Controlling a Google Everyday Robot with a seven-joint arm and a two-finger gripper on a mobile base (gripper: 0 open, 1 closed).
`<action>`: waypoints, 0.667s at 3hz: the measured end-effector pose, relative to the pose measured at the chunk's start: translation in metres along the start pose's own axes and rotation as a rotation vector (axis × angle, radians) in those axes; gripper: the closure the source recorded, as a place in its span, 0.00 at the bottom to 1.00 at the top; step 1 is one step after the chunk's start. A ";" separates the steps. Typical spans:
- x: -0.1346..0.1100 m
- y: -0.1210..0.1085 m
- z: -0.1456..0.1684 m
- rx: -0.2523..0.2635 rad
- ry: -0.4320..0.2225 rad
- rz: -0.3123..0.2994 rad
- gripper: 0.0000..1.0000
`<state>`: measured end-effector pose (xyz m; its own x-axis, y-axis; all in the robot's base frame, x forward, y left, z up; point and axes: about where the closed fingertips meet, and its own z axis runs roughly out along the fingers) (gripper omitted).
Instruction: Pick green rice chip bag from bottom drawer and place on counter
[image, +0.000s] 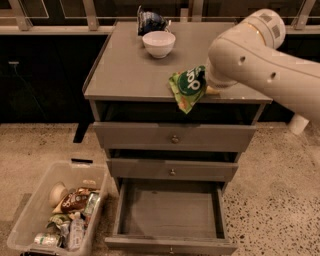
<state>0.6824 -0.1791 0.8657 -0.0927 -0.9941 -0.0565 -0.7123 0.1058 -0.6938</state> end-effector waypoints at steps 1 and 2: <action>0.023 -0.016 0.045 -0.112 0.045 -0.009 1.00; 0.029 -0.048 0.035 -0.062 0.040 0.021 1.00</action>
Offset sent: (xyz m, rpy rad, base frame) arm 0.1965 -0.1220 0.0108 -0.0578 0.2306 -0.1384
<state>0.7381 -0.2137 0.8727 -0.1349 -0.9900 -0.0403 -0.7516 0.1287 -0.6469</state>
